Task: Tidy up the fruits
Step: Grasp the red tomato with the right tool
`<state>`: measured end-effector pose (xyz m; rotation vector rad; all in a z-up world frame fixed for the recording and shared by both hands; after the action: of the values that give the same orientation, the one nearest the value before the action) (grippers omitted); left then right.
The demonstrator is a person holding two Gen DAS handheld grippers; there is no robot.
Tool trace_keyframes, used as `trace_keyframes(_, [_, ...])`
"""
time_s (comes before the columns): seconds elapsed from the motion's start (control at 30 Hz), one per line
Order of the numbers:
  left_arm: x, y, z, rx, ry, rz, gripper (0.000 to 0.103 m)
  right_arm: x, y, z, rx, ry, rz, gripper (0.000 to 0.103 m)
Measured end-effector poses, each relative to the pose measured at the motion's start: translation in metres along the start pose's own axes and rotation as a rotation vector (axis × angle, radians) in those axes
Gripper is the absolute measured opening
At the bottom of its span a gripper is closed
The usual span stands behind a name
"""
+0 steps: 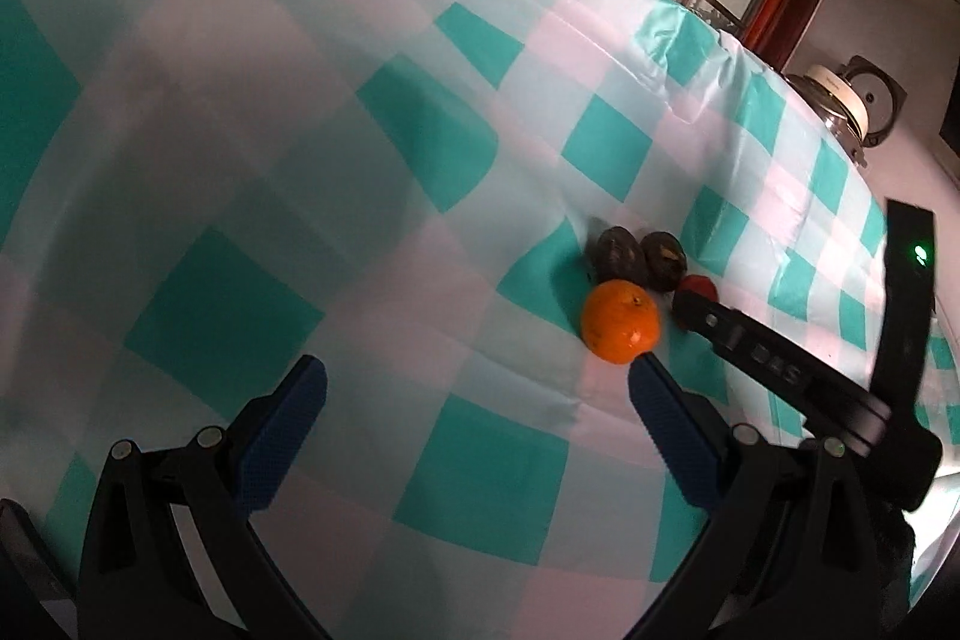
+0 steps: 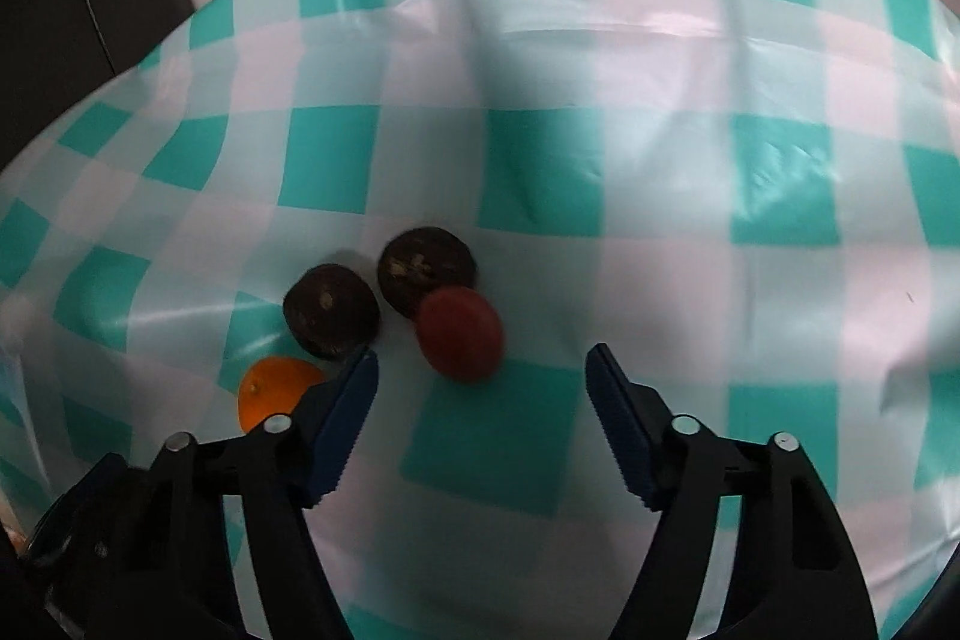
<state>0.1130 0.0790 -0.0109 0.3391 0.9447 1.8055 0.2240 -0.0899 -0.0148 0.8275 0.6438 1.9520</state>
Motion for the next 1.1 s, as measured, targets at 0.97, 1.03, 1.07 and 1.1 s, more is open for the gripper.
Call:
trace_keyframes(0.97, [-0.075, -0.004, -0.004, -0.020, -0.321, -0.074, 0.101, -0.054, 0.099, -0.070, -0.314, -0.417, 0.153, 0.031])
trace_keyframes(1.03, [-0.093, -0.012, 0.002, -0.026, -0.398, -0.034, 0.101, -0.062, 0.102, -0.073, -0.330, -0.453, 0.157, 0.031])
trace_keyframes(1.07, [-0.105, -0.019, 0.007, -0.033, -0.454, 0.002, 0.101, -0.065, 0.103, -0.074, -0.336, -0.467, 0.161, 0.031])
trace_keyframes(1.1, [-0.112, -0.025, 0.011, -0.036, -0.484, 0.025, 0.101, -0.066, 0.104, -0.075, -0.340, -0.475, 0.162, 0.031])
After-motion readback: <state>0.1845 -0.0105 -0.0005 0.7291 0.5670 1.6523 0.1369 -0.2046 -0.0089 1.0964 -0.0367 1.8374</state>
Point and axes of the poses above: each gripper's, at about its wrist camera, not at the fingertips, and y roughly against the way its jaws point, x to its left, z to its top, the point moved 3 cm from there along -y, roughly the way its jaws point, and after that the axes turned 10 degrees about z, right-handed, at the moved point
